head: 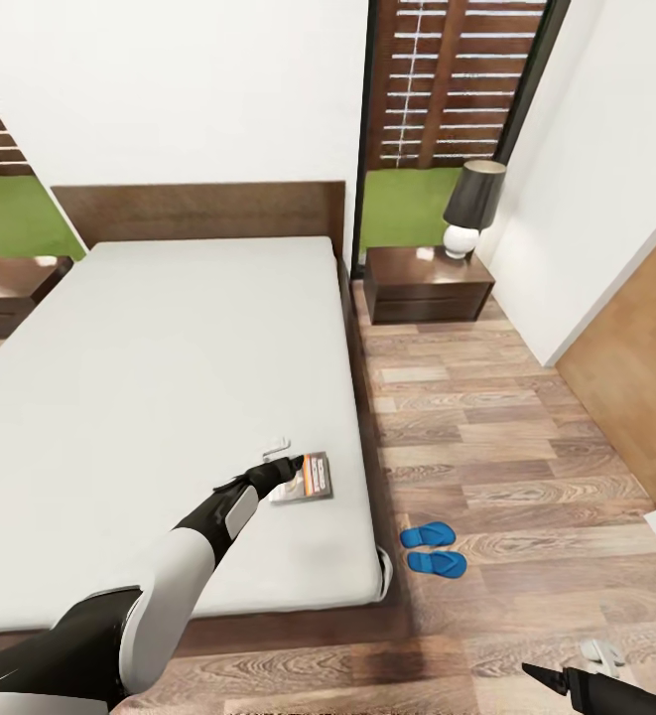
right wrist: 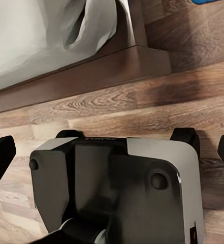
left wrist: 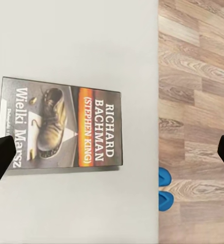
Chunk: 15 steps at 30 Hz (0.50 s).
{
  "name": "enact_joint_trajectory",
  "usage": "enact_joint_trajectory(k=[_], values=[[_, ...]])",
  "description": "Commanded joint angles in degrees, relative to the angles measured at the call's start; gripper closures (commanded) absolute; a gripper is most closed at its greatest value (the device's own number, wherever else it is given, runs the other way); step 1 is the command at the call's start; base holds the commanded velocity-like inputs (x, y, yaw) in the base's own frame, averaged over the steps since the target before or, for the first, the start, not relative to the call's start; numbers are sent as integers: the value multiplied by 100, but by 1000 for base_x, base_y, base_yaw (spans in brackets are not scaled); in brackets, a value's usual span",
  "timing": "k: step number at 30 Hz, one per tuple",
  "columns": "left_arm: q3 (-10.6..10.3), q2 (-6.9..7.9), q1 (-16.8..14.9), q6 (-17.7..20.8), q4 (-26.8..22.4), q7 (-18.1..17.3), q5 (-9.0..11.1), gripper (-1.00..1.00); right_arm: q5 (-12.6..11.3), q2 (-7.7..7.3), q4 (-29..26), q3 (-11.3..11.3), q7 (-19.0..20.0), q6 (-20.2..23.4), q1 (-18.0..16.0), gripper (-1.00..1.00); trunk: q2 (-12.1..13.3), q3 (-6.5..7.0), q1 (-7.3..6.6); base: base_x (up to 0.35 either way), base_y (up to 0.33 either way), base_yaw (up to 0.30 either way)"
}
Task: In the bedroom, move the book from the bed onto either nightstand, and place the two sandals side by side next to the bed.
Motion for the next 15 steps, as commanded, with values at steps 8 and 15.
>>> enact_joint_trajectory(k=[8,15], values=[[4,-3,-1,147,-413,-6,60,-100,-28,-2,1,-5,19,60,-2,-100,-10,-82,3,0,0,0],[0,-3,-37,1739,-2350,36,88,-100,-28,-1,1,-4,16,29,-2,-100,-10,-146,3,0,0,0]])
